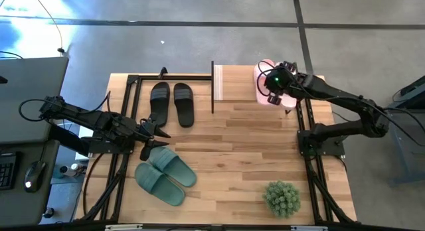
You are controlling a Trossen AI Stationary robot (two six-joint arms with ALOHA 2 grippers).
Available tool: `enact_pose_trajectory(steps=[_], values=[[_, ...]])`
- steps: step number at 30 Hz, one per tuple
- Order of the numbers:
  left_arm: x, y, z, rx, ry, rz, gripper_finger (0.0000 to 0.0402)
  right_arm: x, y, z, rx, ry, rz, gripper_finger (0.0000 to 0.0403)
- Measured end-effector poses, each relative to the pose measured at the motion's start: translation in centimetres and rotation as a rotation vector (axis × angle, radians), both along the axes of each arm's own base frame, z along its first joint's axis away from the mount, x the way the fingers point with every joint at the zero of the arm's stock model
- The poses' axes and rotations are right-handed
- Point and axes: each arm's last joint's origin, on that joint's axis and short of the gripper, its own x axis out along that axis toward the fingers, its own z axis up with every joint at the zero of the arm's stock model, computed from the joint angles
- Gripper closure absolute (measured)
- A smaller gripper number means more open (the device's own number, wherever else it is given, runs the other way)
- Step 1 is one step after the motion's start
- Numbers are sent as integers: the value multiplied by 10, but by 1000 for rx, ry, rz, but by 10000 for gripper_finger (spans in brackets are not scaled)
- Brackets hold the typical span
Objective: Pick and place slides into the shelf
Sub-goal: Put the bottom green slipper under the shelf
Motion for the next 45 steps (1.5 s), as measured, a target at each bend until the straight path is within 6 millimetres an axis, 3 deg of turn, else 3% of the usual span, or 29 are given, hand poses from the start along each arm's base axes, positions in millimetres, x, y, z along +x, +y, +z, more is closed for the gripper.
enact_pose_trajectory(steps=[11, 18, 27, 31, 37, 41, 45], values=[[0, 0, 0, 0, 0, 0, 275, -18, 49, 30, -5, -259, 69, 301], [0, -1, 0, -21, -2, -36, 275, -27, 92, 45, 271, -556, 249, 321], [-2, -4, 2, -64, -11, -125, 275, -22, 144, 57, 365, -675, 533, 329], [-2, -4, 2, -64, -10, -125, 275, -26, 160, 57, 320, -664, 584, 329], [-1, -3, 4, 36, -38, -126, 275, -44, 168, 60, 360, -696, 601, 363], [2, -2, 10, 53, -107, -89, 275, -69, 157, 58, 298, -720, 424, 398], [4, -2, 17, 44, -179, -86, 275, -86, 147, 58, 217, -786, 272, 388]])
